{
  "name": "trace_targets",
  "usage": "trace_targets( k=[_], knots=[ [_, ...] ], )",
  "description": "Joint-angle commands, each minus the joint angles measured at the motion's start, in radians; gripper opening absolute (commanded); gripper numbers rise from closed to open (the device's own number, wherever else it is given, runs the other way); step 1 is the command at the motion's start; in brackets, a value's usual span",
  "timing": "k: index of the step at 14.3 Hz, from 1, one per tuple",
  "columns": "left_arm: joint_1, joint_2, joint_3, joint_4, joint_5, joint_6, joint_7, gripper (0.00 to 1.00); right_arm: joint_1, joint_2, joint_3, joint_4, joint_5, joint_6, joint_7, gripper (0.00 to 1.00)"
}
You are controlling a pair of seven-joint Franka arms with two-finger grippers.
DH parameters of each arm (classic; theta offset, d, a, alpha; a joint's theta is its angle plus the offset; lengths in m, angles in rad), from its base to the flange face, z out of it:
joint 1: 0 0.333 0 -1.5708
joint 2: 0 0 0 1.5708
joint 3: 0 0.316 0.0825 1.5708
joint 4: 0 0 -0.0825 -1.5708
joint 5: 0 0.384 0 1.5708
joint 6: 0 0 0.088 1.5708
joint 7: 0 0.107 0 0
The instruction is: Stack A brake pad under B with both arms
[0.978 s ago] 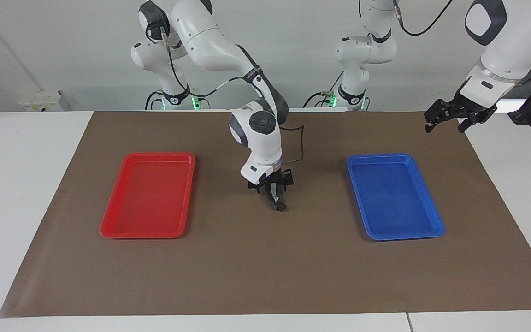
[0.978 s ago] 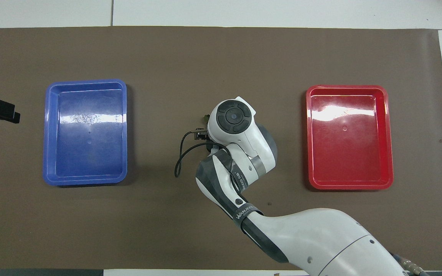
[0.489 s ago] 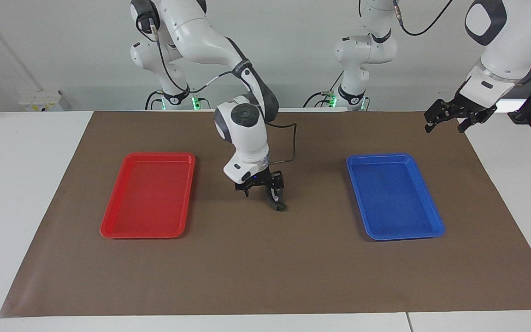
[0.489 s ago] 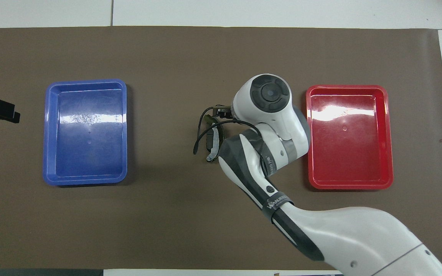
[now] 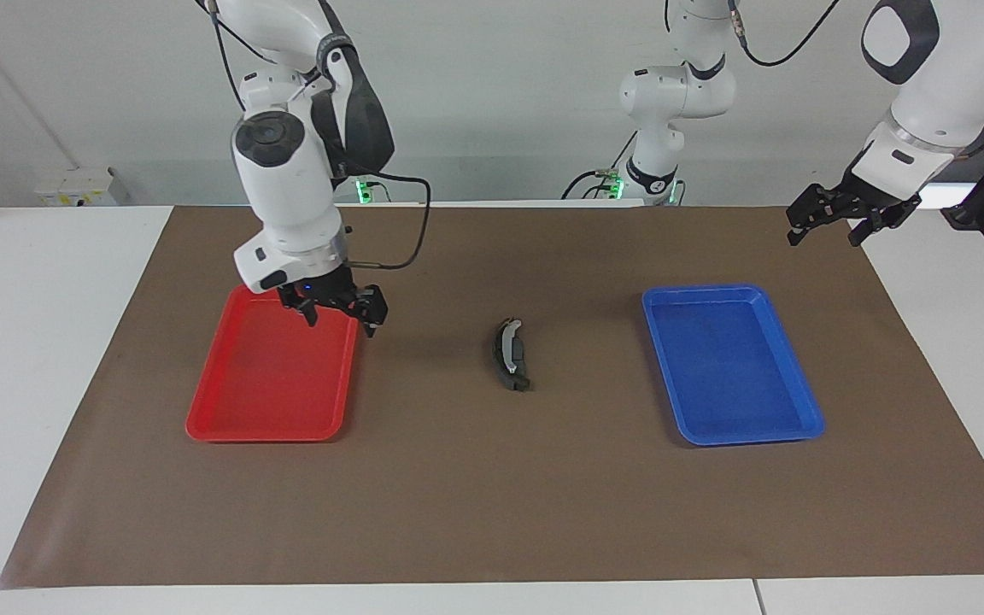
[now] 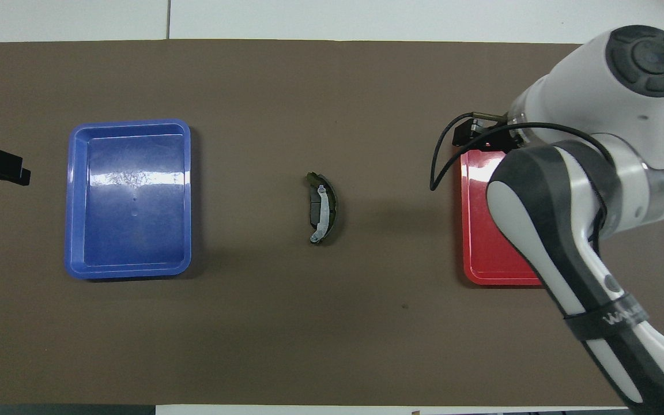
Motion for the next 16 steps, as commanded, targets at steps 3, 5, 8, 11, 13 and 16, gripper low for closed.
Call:
trace_targets(
  k=[3,5,8,11,13,16],
  knots=[
    [0.004,-0.011,-0.001,-0.009,-0.001,-0.010,0.003,0.99,-0.165,-0.137,0.016,-0.027,-0.009,-0.149,-0.175,1.00],
    [0.004,-0.011,-0.001,-0.007,-0.001,-0.010,0.003,0.99,-0.204,-0.203,0.015,-0.024,-0.007,-0.242,-0.192,1.00],
    [0.004,-0.011,-0.001,-0.007,-0.001,-0.009,0.003,0.99,-0.213,-0.228,0.013,0.028,-0.004,-0.341,-0.199,1.00],
    [0.004,-0.009,-0.001,-0.007,-0.001,-0.010,0.003,0.99,-0.208,-0.191,0.018,0.095,-0.004,-0.353,-0.310,1.00],
    [0.004,-0.011,-0.001,-0.007,-0.001,-0.010,0.003,0.99,-0.199,-0.207,0.019,0.073,0.002,-0.356,-0.327,1.00],
    [0.004,-0.011,-0.001,-0.009,-0.001,-0.012,0.003,0.99,-0.201,-0.216,0.024,0.042,-0.007,-0.283,-0.352,1.00]
  ],
)
